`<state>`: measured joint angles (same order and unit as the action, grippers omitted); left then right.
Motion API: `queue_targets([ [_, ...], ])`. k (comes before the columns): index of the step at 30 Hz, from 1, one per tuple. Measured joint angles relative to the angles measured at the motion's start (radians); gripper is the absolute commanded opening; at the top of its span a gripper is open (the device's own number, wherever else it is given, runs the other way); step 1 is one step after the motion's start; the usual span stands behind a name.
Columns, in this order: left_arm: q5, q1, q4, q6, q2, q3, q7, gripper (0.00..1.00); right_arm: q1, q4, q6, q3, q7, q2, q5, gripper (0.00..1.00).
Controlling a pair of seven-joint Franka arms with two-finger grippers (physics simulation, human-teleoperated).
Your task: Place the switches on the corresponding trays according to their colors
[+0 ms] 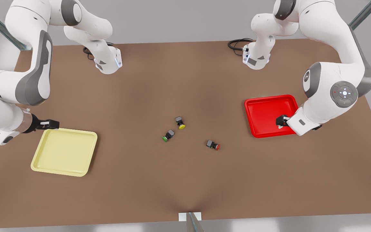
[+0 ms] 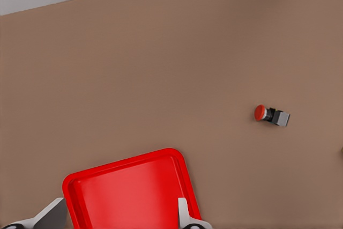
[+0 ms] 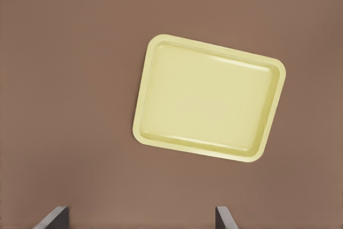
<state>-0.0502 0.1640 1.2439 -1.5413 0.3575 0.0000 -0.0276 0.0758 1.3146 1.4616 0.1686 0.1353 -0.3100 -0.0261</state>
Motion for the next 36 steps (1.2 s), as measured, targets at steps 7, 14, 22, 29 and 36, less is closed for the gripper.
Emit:
queue_targets([
  [7,0.004,0.088,0.0,-0.014,0.096,-0.013,0.444,1.0,0.253,0.031,0.036,-0.008,-0.049,0.013,0.063,1.0],
  [14,0.032,0.281,0.019,-0.338,0.339,-0.014,1.194,1.0,0.459,0.045,0.139,-0.215,-0.16,-0.061,0.093,1.0],
  [22,0.047,0.351,0.104,-0.528,0.428,-0.014,1.477,1.0,0.552,0.087,0.446,-0.331,-0.414,-0.237,0.071,1.0],
  [29,0.048,0.365,0.163,-0.63,0.465,-0.014,1.547,1.0,0.559,0.098,0.511,-0.327,-0.424,-0.319,0.018,1.0],
  [36,0.048,0.387,0.201,-0.699,0.486,-0.013,1.586,1.0,0.589,0.366,0.831,-0.327,-0.483,-0.304,0.018,1.0],
])
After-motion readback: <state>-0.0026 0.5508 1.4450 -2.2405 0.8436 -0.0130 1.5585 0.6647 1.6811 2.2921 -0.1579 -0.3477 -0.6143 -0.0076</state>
